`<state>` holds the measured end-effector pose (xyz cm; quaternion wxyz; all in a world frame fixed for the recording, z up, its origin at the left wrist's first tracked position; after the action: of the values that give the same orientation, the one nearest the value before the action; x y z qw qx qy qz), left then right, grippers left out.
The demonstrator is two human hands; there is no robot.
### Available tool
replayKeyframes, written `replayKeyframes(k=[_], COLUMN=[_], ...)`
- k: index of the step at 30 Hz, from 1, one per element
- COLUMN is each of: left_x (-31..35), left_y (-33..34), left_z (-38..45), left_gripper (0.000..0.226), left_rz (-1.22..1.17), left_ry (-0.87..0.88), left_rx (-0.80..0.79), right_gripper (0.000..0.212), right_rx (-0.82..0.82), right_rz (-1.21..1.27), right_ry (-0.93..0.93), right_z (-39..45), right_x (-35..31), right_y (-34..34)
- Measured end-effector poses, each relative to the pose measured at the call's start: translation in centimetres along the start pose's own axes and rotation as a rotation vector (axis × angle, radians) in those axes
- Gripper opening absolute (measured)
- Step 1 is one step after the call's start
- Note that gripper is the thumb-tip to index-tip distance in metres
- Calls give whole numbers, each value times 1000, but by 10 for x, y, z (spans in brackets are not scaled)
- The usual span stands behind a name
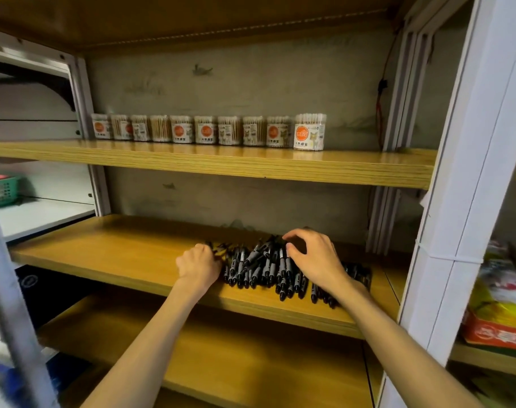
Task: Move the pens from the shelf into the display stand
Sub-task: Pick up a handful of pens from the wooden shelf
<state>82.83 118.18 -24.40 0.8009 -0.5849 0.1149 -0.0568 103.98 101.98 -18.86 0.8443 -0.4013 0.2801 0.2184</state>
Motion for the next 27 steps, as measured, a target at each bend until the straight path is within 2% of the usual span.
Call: replayKeyframes(k=[7,11,15,21,25,27], left_x=[-1,2,3,-12,-15,-12], left_y=[3,-2,7,7,12,14], left_z=[1,3,6,4,11,11], left_gripper=[54,48,43,58,68,70], left_rz=[114,-33,-132,-58,-314,-449], left_ry=[50,71,103,-71,-81,-89], left_rx=[-47,-85,-228,-188,-129,-151], right_gripper=[22,23,23,24,23,23], right_rx=[62,86,87,70,73,70], right_rz=[2,-18,-3,-7,-6,-4], right_ry=[6,9,12,19,20,23], right_z=[1,2,3,2,2,2], right_x=[13,17,17,14,13,12], right_y=[-1,-5,-6,-6,-8,-8])
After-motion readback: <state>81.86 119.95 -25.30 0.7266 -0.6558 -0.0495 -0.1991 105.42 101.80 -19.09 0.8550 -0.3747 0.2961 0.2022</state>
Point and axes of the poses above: each hand's wrist, its own z-axis towards the middle knuckle, its own y-axis out of the palm, x = y × z, the point moved 10 cm from there along z, towards the middle knuckle, and after that the axes turned 13 degrees about z, right-handed, at the moved point
